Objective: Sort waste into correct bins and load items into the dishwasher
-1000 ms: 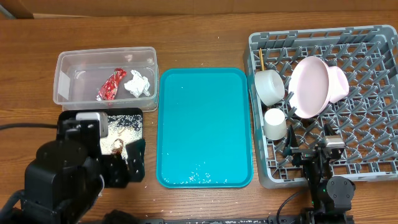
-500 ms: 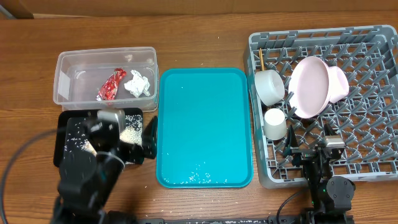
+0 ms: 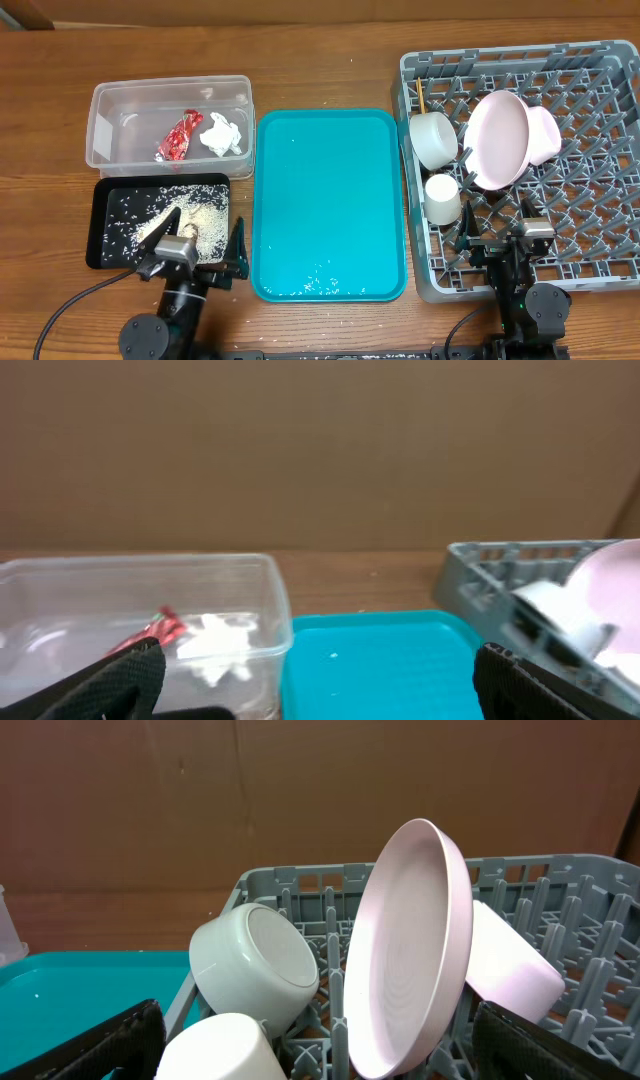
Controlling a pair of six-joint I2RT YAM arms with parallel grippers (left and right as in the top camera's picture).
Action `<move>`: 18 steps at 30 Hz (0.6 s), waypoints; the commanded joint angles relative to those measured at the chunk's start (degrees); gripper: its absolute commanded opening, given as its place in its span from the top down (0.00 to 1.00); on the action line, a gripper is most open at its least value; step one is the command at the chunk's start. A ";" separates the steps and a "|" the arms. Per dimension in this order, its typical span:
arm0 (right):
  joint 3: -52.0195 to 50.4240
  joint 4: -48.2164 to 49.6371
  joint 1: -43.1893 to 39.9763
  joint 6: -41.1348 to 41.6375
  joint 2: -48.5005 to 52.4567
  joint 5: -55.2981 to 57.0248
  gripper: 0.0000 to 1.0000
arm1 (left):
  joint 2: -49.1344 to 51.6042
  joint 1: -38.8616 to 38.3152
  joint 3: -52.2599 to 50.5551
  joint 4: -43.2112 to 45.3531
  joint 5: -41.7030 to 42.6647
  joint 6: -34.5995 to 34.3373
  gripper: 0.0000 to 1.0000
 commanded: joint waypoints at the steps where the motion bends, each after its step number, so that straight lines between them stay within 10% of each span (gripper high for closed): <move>1: -0.57 0.42 -0.15 -0.02 -0.44 0.07 0.00 | -0.87 0.59 -4.28 2.51 -5.42 1.14 0.00; 18: -0.57 0.39 -0.15 -0.02 -0.44 0.07 0.00 | -0.87 0.59 -18.05 17.68 -7.19 0.83 0.00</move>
